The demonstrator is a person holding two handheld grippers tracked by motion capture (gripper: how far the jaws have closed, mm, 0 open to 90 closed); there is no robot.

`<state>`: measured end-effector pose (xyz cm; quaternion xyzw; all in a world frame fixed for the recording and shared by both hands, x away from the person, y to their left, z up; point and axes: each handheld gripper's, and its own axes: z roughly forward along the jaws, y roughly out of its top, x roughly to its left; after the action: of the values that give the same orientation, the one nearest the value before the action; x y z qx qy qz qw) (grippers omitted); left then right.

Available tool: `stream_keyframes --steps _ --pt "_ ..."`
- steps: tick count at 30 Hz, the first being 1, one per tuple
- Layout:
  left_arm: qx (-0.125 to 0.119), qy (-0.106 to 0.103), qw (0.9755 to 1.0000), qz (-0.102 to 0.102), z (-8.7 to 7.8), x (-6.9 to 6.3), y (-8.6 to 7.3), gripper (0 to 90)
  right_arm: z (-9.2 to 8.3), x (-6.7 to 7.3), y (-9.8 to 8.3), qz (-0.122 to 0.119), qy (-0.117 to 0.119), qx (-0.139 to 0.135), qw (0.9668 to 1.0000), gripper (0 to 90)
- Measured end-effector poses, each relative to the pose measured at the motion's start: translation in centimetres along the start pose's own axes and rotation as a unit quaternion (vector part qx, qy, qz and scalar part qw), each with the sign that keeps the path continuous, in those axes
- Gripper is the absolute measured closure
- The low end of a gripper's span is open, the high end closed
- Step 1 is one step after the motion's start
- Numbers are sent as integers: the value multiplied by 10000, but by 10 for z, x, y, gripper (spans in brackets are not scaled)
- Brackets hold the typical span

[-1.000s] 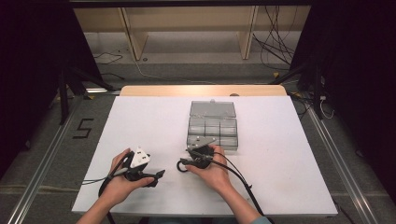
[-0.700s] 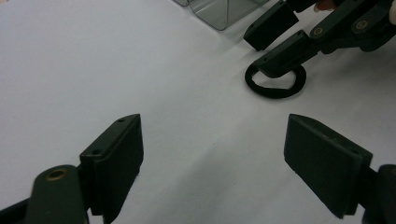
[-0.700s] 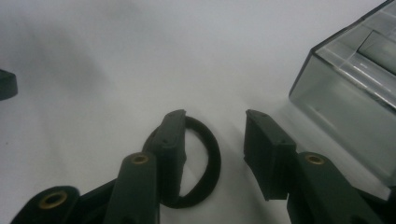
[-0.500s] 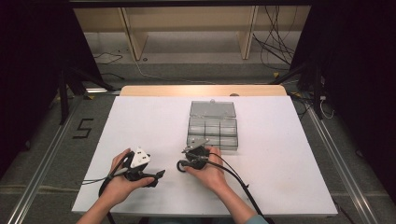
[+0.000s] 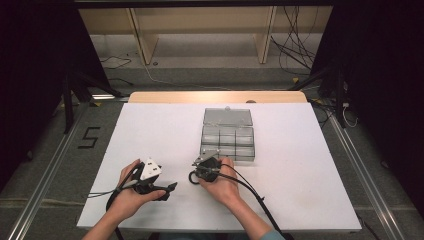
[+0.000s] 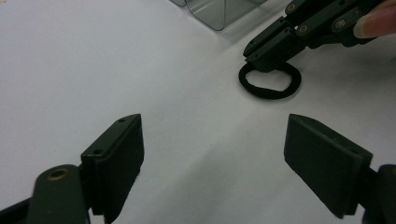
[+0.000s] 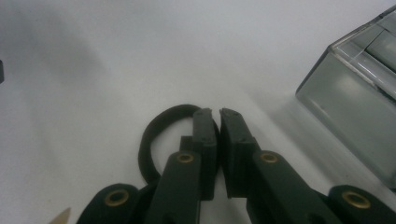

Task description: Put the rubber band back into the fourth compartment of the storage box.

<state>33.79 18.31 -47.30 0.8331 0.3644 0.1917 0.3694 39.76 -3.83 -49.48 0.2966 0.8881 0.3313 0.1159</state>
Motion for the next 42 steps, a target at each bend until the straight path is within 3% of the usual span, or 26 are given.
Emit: stream_keyframes --steps 17,20,42 --pt "-1 -17 10000 1 0 1 0 211 -1 -2 0 63 58 -76 9999 890" --pt "0 -9 10000 18 -1 1 0 210 -5 -3 4 131 62 -192 9997 891" --pt "-4 -2 10000 12 -1 0 0 212 -18 -6 13 200 25 -317 9993 891"
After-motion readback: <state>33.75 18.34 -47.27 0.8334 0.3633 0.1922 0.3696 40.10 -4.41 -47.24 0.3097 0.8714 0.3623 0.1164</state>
